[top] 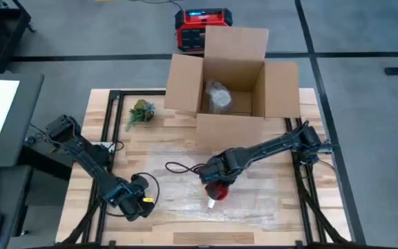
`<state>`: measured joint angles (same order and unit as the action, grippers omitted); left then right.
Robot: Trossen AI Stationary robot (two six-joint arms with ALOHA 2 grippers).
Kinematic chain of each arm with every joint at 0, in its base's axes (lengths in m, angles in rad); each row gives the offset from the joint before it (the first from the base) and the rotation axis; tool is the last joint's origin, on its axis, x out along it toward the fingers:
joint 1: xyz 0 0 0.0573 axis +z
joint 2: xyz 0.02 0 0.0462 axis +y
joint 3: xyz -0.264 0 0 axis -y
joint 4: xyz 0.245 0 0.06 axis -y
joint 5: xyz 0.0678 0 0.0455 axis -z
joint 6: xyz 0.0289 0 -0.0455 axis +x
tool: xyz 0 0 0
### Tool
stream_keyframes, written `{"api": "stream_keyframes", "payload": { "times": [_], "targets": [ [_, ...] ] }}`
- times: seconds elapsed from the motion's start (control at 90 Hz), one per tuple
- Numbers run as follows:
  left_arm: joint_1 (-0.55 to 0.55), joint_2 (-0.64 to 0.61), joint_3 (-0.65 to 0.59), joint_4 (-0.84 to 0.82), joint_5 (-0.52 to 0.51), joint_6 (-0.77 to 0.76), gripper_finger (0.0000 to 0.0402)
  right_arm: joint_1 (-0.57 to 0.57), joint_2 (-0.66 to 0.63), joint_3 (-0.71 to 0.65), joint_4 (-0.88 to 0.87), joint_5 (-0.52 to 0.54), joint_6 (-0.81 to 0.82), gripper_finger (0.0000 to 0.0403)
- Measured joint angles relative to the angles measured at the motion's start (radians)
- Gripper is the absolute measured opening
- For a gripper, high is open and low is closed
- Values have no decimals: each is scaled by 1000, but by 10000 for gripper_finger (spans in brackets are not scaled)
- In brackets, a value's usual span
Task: Wrap mug
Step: Wrap the red mug in the bubble wrap
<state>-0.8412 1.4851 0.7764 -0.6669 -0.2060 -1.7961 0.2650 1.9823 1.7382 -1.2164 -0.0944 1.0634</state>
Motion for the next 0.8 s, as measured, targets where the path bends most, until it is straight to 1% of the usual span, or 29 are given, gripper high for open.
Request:
{"api": "stream_keyframes", "payload": {
  "times": [0.078,0.167,0.244,0.3,0.4,0.6,0.711,0.8],
  "targets": [
    [3,0,-46,78,-10,-48,0,-12,16,0,20,-16,-12,3],
    [2,0,-83,131,-15,-68,0,-16,30,0,32,-28,-14,4],
    [1,-2,-92,168,-15,-74,0,-14,40,0,51,-37,-3,9],
    [0,-6,-84,159,-12,-75,0,-13,42,0,54,-41,-2,18],
    [-9,-27,-59,164,-12,-75,0,-7,41,0,49,-38,-1,48],
    [-35,-72,-45,124,-9,-106,4,-8,40,0,52,-15,-12,123],
    [-44,-102,-45,77,-10,-138,26,-11,40,0,50,-13,-25,157],
    [-46,-107,-45,15,-32,-160,52,-12,40,0,51,-12,-25,170]
  ]
}}
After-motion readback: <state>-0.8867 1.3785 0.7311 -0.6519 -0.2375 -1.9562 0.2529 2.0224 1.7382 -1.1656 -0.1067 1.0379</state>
